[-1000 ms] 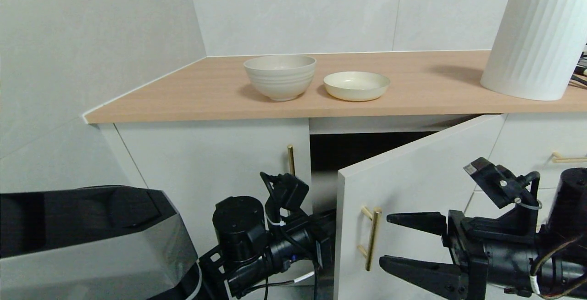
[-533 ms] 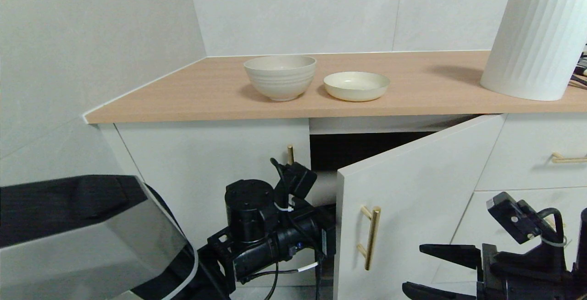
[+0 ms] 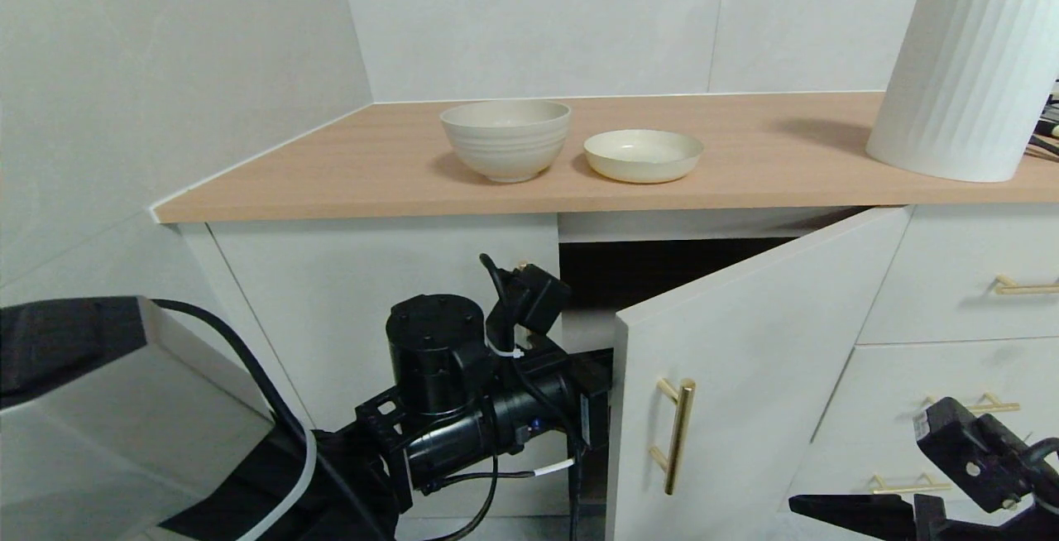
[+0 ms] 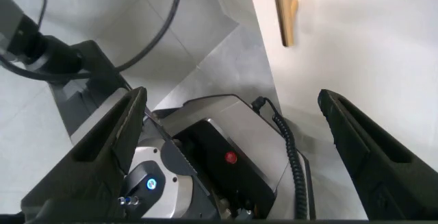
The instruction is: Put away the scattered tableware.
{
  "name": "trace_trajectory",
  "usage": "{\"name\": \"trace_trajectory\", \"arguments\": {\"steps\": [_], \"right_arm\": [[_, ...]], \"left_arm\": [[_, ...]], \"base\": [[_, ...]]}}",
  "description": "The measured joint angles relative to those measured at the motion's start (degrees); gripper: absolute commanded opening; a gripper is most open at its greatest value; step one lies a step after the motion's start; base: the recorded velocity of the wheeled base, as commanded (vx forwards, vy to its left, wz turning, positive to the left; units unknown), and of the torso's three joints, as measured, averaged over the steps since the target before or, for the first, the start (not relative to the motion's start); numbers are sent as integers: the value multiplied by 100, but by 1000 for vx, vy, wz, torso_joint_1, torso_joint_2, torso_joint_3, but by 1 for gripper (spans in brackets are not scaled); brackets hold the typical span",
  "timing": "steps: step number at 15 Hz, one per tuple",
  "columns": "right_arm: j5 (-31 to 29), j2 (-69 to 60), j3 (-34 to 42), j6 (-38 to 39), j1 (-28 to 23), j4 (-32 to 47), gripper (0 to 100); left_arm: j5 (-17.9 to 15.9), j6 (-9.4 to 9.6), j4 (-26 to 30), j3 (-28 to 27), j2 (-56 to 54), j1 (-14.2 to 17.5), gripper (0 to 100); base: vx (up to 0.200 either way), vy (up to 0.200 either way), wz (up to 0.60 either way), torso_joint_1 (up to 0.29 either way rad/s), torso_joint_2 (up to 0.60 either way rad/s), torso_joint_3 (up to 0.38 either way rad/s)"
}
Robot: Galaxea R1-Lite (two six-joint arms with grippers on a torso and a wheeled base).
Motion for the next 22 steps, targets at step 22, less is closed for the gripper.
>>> {"name": "trace_trajectory", "arguments": {"steps": [22], "right_arm": [[28,-60,124,-9,282,-2,100]], "left_arm": [[13,-200,-356,-532,706,-117,0]], "base": [[-64,0,0,2,0,-1]]}}
